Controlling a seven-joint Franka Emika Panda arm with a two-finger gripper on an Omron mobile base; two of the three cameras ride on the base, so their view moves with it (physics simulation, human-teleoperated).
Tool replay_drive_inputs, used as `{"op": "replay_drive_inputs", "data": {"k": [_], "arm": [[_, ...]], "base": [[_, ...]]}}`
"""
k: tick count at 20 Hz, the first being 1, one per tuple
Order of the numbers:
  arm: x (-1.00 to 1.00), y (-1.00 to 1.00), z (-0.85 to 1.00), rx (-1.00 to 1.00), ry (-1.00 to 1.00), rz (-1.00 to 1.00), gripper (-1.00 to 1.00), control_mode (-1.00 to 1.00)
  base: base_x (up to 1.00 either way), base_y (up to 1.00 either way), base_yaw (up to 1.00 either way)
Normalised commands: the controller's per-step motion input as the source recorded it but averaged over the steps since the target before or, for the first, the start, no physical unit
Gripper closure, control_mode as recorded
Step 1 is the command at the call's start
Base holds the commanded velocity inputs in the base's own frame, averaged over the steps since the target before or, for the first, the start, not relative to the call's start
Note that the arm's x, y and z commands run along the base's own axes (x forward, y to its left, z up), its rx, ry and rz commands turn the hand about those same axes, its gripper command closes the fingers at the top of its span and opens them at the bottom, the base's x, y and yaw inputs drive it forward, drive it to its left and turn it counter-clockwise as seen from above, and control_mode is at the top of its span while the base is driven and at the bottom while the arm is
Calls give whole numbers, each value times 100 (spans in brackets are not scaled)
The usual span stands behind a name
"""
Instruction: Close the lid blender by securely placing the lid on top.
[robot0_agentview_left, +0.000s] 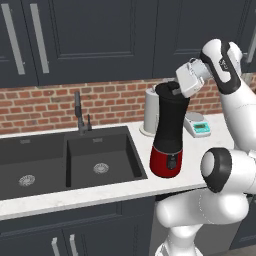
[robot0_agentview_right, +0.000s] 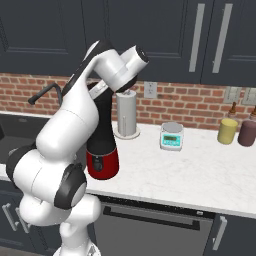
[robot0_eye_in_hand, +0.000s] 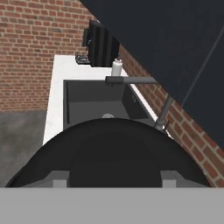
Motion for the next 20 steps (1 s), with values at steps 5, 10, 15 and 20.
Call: {"op": "replay_drive_inputs", "data": {"k": [5, 10, 15, 20], "arm": [[0, 0, 0, 0, 1, 0, -100, -100], [0, 0, 1, 0, 0, 0, -100, -100], [-3, 0, 8, 0, -2, 0, -100, -100], [-16, -3, 25, 4, -8, 0, -100, -100]], "base": [[0, 0, 0], [0, 0, 0], [0, 0, 0], [0, 0, 0]]}}
